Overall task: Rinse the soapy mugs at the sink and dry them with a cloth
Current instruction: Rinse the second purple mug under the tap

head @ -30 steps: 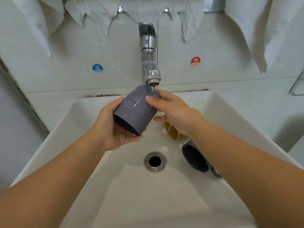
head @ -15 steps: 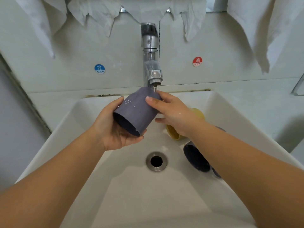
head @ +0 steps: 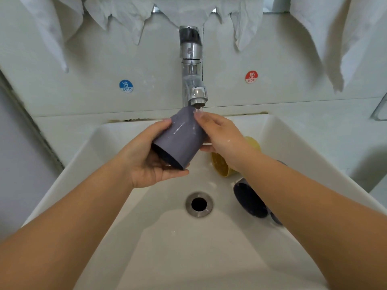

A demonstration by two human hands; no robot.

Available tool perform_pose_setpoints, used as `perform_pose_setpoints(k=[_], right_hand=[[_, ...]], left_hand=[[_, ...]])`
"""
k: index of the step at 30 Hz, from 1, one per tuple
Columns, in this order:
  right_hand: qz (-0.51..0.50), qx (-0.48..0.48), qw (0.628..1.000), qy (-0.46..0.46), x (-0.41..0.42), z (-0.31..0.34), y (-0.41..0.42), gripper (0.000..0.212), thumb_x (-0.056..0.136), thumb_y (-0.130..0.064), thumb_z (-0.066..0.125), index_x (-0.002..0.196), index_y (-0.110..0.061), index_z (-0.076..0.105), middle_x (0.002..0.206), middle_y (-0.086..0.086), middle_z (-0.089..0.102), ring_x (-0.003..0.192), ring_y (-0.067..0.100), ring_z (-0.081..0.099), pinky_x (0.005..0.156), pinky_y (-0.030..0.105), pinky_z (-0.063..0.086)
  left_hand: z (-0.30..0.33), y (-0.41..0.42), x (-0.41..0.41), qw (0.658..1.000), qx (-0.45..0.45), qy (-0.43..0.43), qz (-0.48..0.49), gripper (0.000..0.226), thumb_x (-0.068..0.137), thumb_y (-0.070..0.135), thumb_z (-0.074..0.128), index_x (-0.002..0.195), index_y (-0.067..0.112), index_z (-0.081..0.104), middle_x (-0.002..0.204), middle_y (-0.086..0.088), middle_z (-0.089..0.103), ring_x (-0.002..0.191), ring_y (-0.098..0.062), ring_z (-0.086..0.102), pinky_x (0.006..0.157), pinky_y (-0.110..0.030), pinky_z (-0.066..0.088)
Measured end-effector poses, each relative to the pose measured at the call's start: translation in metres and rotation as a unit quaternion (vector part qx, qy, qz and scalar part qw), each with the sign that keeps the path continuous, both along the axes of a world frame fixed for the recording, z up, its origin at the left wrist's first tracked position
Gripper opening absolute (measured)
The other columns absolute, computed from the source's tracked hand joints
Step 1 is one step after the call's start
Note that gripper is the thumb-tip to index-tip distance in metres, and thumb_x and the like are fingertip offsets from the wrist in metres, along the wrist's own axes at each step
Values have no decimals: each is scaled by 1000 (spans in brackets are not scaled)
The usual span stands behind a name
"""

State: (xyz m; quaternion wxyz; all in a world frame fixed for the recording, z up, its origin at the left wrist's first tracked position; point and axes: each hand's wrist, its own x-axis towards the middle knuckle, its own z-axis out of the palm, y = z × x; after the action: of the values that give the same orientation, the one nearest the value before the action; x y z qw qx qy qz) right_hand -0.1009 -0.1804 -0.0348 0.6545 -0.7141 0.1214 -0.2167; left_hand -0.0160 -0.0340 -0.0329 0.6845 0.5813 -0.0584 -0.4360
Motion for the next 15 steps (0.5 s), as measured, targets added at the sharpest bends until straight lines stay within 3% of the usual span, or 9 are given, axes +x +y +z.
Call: perform_pose_setpoints(k=[2,4,6,8,11,13,15], right_hand=[[16,13,1000,2,-1,1,-4,17,97,-40,51,110,-33,58,113,-10,63,108,15,60,84,30,54],[51,10,998,19,-1,1,-4,35,91,-34,63,124,-29,53,124,-7,60,113,16,59,90,36,53],[50,-14,998,33,0,-2,-2,50,85,-33,71,130,-28,51,126,-7,59,113,14,59,87,35,54],[17,-22,999,21,-1,-2,2,36,88,-40,65,121,-30,53,121,-9,61,108,12,59,78,27,53],[-17,-18,999,27,-3,0,2,26,95,-47,50,115,-31,54,117,-8,60,103,14,60,71,23,50],[14,-24,999,43,-3,0,2,37,92,-44,58,125,-28,53,122,-8,60,107,13,59,75,26,51],[33,-50,996,62,-3,0,4,41,85,-40,68,121,-32,50,116,-11,61,103,9,59,73,27,51]], left_hand=[[1,1,-2,1000,-13,-22,-12,54,61,46,72,108,20,66,99,-14,71,89,-35,68,63,-46,60],[1,2,-1,1000,-24,-17,-4,54,60,47,73,107,21,67,95,-14,72,84,-35,69,68,-45,60],[0,3,2,1000,-29,-2,2,53,63,47,74,108,20,68,96,-14,72,82,-35,68,78,-46,58],[1,5,3,1000,-22,17,-1,55,63,47,74,110,19,67,99,-16,71,82,-36,68,81,-47,57],[5,6,5,999,2,41,-9,62,61,47,75,113,16,65,103,-18,68,82,-40,68,67,-46,61],[8,9,8,998,17,59,-4,59,66,50,72,113,14,65,100,-18,66,78,-40,68,55,-43,60],[9,12,10,996,22,80,-16,54,76,54,66,112,14,65,96,-17,66,73,-39,66,48,-39,58]])
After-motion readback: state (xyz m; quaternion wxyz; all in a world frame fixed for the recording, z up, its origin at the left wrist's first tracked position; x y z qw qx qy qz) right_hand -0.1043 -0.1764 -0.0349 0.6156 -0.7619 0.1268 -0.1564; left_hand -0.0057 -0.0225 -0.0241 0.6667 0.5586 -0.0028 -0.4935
